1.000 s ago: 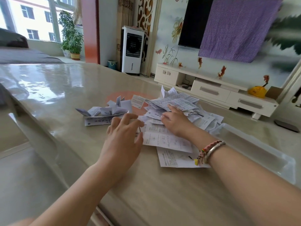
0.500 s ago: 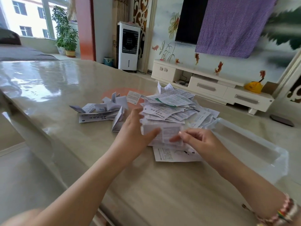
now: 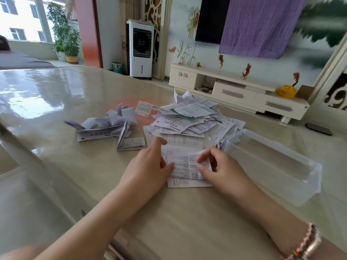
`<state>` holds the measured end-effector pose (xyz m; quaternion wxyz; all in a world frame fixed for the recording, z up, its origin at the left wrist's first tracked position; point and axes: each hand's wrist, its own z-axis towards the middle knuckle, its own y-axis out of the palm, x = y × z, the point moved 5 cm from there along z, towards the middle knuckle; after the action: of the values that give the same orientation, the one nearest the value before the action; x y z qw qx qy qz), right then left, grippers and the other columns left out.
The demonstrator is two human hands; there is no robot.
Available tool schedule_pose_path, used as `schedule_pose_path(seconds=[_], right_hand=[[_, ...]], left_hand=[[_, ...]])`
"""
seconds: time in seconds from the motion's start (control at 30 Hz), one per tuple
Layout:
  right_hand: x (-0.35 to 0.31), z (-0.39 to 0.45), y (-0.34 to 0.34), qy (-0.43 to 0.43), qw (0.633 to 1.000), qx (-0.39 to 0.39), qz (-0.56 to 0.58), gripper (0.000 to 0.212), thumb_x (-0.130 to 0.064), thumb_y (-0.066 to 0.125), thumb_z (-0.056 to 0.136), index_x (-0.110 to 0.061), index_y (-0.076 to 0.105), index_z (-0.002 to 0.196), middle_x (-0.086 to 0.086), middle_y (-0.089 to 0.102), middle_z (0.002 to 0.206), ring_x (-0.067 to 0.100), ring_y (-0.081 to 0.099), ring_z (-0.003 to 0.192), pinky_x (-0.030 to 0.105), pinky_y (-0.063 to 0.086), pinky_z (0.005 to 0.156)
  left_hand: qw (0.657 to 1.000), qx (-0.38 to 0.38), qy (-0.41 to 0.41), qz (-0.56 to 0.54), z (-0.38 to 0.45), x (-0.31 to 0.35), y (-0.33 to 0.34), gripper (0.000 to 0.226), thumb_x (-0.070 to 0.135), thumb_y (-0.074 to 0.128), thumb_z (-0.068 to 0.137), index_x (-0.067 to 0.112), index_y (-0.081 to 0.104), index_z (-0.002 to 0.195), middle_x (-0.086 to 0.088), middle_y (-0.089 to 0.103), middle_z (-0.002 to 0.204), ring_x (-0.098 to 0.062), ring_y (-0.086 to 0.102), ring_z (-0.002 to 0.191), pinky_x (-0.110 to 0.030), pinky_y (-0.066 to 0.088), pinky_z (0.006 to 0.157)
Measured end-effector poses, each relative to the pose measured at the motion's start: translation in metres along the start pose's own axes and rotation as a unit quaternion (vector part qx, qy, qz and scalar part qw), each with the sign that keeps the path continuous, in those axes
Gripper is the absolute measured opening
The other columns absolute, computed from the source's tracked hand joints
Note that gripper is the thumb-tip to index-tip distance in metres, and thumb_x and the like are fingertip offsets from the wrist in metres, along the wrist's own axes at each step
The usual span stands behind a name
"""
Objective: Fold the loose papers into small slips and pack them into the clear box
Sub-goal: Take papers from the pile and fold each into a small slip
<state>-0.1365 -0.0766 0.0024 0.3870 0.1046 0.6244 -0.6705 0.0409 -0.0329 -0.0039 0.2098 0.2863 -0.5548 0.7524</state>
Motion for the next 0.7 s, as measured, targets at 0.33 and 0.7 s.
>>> schedule_pose_path(seconds=[0.33,0.7], right_hand=[[-0.005,-0.005,0.0,-0.054,0.973,0.01,-0.226,0.034,-0.043,0.057,0.09,-0.027,0.045,0.117,-0.007,0.034,0.121,0.013,0.032,0.116,0.027,0.033,0.096],[-0.013,-0.016,-0.007,-0.207,0.964,-0.066,-0.154,0.032,-0.04,0.063,0.09,-0.028,0.061,0.12,-0.014,0.063,0.112,0.001,0.054,0.105,0.024,0.044,0.093]], left_hand=[[0.979,0.007,0.142,0.144,-0.005,0.015,0.009,0.025,0.028,0.054,0.093,0.038,0.058,0.116,0.015,0.044,0.115,-0.011,0.038,0.11,-0.023,0.028,0.094],[0.962,-0.024,0.202,0.184,-0.004,0.014,0.007,0.054,0.075,0.044,0.077,0.043,0.064,0.115,0.017,0.055,0.104,-0.009,0.045,0.107,-0.026,0.029,0.094]])
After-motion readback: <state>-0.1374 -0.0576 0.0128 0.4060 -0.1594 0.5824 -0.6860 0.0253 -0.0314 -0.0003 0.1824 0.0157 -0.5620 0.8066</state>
